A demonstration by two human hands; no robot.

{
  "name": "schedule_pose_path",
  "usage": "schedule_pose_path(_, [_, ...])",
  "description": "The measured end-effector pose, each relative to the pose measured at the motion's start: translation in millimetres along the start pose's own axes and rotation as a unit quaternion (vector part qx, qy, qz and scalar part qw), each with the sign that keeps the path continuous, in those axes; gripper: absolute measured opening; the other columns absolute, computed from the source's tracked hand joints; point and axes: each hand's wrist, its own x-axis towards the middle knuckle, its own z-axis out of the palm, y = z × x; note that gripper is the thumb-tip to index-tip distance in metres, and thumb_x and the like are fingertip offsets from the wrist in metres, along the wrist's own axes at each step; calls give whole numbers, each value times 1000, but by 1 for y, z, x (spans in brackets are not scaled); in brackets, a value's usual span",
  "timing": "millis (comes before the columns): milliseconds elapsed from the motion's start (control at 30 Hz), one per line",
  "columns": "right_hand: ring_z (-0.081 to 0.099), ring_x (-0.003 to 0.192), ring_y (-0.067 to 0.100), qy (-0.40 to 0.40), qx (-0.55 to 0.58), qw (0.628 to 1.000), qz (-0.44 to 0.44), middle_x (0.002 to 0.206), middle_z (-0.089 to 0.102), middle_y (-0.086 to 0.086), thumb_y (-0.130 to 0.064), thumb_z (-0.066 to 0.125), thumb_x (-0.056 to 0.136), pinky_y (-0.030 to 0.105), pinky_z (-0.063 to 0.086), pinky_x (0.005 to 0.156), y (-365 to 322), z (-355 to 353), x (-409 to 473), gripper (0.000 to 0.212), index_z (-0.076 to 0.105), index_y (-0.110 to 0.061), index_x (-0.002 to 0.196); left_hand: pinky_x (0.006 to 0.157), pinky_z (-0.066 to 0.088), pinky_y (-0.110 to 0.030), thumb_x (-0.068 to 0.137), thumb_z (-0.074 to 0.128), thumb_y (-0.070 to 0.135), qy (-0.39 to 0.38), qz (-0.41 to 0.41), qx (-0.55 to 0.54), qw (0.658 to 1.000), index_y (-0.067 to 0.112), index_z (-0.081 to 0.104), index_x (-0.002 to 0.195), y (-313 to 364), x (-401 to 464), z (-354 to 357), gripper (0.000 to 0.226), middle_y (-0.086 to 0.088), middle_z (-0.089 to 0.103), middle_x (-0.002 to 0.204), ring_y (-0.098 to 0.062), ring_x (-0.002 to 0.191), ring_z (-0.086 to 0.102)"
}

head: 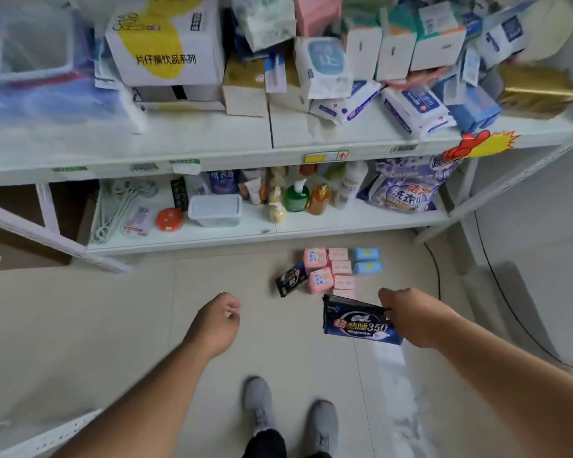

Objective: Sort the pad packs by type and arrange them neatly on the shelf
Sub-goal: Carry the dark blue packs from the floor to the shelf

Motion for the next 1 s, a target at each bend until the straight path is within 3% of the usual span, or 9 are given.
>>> schedule_pose_path(167, [52,65,22,-12,60,998,24,72,49,-3,-22,50,96,30,34,49,-2,38,46,18,35,-27,88,77,44,-22,90,56,10,-19,20,35,999,21,61,96,6,57,32,13,5,64,95,-20,91,63])
schedule_pose_path(333, [48,62,20,-46,103,993,38,74,49,-2,-22,51,96,29,35,49,4,78,107,28,30,-26,79,91,50,-29,92,55,16,-85,31,132,987,21,59,118,-9,116,66,27,4,62,117,-19,102,62])
schedule_pose_path(467, [46,60,15,-47,128,991,17,78,51,-2,-24,49,99,26,32,47,10,123,179,17,36,-26,89,97,46,-28,93,53,17,-115,84,222,965,24,56,124,-23,190,115,32,5,59,129,-17,113,60])
schedule_pose_path(600, [55,70,24,-54,170,984,1,82,55,-1,-20,51,96,29,36,51,18,196,266,15,37,-23,90,96,47,-37,93,53,17,-144,152,351,913,23,53,127,-40,280,185,35,-1,54,131,-25,115,57])
schedule_pose_path(767, [51,66,23,-65,224,972,-18,80,58,-1,-22,45,98,39,44,60,25,287,356,20,34,-26,83,94,47,-39,87,62,14,-179,239,476,827,20,52,129,-69,384,284,44,-3,53,125,-26,116,51])
schedule_pose_path(900, [44,60,16,-58,236,969,-52,74,53,-4,-22,41,101,27,32,51,34,337,402,19,33,-25,84,102,42,-37,85,63,12,-201,260,556,763,20,45,139,-98,448,341,57,0,48,139,-25,126,46])
schedule_pose_path(1000, [39,56,12,-56,246,965,-79,71,47,-8,-23,38,103,24,33,52,40,358,424,19,35,-25,85,112,34,-36,89,58,9,-200,273,586,736,21,36,148,-117,484,368,64,3,34,155,-20,140,35])
